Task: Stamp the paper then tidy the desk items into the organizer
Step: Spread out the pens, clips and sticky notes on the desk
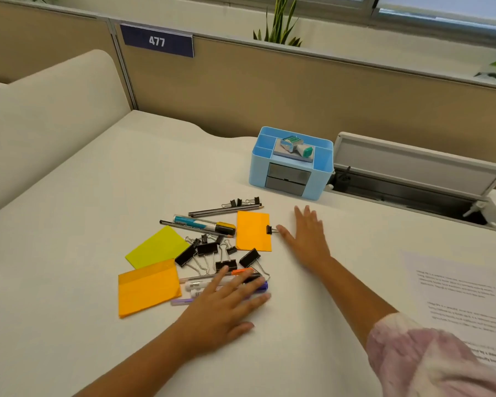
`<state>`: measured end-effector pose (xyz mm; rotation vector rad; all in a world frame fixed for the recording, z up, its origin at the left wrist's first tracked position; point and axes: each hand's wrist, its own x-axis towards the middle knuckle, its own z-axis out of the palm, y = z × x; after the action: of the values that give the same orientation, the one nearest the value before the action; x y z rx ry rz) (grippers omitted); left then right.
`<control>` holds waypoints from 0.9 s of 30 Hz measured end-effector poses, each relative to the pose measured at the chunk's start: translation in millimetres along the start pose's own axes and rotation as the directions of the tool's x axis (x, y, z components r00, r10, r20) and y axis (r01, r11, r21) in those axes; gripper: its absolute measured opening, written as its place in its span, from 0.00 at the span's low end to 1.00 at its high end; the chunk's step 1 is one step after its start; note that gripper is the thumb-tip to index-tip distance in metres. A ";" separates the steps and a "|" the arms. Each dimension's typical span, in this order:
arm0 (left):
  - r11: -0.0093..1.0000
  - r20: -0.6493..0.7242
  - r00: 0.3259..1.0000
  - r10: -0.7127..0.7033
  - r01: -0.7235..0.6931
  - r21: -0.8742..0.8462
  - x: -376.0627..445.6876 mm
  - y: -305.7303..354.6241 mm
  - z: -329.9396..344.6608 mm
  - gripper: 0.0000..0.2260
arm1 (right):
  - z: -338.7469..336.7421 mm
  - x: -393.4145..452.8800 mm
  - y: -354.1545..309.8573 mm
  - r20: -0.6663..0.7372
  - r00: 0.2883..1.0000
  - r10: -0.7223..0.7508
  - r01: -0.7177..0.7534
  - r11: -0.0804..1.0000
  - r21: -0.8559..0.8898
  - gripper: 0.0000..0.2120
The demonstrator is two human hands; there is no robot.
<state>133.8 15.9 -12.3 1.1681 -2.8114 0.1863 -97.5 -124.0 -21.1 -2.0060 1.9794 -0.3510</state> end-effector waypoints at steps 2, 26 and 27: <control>0.998 -0.008 0.998 0.059 -0.059 0.028 4.7 -2.2 -1.6 0.21 | 8.7 6.3 -18.2 0.010 0.998 -0.055 0.056 0.998 -0.010 0.36; 0.996 0.044 0.997 -0.068 0.070 -0.049 4.5 -4.3 1.1 0.26 | 8.2 -50.1 -31.5 0.025 0.971 -0.238 0.236 0.970 0.051 0.31; 0.996 0.045 0.996 -0.074 0.076 -0.047 3.9 -3.9 -0.1 0.27 | 5.9 -58.5 -23.9 0.022 0.976 -0.215 0.214 0.976 0.050 0.31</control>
<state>133.9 10.4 -11.3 1.2789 -2.7863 0.0869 -74.3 -65.2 -15.4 -2.1874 1.7251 -0.4125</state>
